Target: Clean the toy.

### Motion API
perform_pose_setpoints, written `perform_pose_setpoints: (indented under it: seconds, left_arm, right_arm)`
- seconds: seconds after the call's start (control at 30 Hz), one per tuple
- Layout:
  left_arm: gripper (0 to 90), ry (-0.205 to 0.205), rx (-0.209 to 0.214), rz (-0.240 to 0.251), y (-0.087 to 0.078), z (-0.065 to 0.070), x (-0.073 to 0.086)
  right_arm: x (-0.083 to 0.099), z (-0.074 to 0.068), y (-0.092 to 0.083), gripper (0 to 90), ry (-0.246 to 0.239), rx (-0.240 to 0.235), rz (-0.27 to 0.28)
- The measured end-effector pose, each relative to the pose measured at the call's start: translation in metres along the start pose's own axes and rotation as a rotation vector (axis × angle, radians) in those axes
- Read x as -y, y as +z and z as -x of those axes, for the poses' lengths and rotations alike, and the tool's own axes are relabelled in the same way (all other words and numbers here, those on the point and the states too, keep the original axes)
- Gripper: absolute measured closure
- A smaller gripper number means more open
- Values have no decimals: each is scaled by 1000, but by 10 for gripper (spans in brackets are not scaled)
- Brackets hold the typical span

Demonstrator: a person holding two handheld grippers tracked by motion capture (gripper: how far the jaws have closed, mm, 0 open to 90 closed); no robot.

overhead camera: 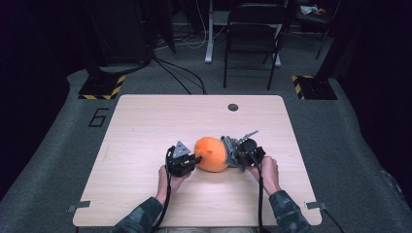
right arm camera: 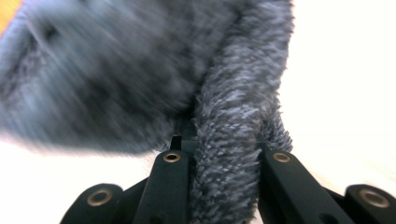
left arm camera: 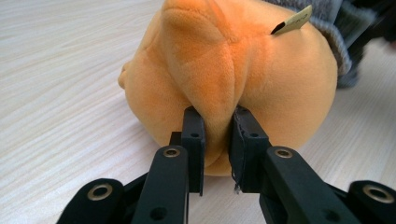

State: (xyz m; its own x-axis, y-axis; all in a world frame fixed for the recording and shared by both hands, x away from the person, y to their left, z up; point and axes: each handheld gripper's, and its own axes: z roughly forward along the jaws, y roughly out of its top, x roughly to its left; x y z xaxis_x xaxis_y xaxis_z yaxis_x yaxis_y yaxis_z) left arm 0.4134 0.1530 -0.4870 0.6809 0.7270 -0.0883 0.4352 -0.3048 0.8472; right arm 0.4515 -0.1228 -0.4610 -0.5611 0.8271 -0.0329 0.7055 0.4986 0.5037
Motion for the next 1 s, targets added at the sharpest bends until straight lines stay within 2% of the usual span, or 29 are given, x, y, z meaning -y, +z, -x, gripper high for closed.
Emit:
perform_pose_setpoints:
  seconds: [0.03,0.1,0.17,0.2,0.27,0.33,0.37,0.43,0.5,0.53,0.57,0.67,0.77,0.9,1.0]
  left_arm:
    - [769,-2,6,-6,0,-1,0]
    - [768,-2,0,3,1,-1,0]
    - [766,7,-4,3,1,-1,-1]
    - [762,-2,0,3,1,-1,0]
    - [740,-7,-6,6,1,-1,0]
    - [651,-17,-4,8,-1,-2,0]
    - [607,-18,-23,22,-3,0,0]
    - [531,12,-41,27,-8,5,1]
    - [471,58,-59,40,-13,12,2]
    - [451,65,-60,48,-13,17,2]
    - [428,86,-61,45,-12,20,2]
    - [375,112,-74,31,-1,29,2]
    - [416,119,-95,40,8,31,1]
    - [624,143,-108,49,9,30,2]
    - [717,137,-109,67,7,29,2]
  right_arm:
    - [-2,1,-11,776,13,-19,40]
    - [-7,-1,-32,775,5,-49,112]
    - [-13,-10,-41,775,-18,-78,150]
    - [-15,-16,-41,775,-32,-91,154]
    - [-18,-27,-31,775,-64,-96,124]
    - [-19,-33,-21,777,-80,-68,107]
    - [-19,-34,-19,777,-71,-65,109]
    - [-19,-31,-20,776,-69,-75,114]
    - [-18,-29,-20,776,-60,-84,116]
    - [-18,-30,-19,776,-52,-87,125]
    - [-19,-30,-19,777,-51,-79,127]
    - [-18,-29,-19,776,-51,-102,122]
    - [-16,-27,-18,777,-49,-97,124]
    - [-14,-21,-17,776,-30,-119,128]
    - [-16,-22,-21,776,-36,-106,139]
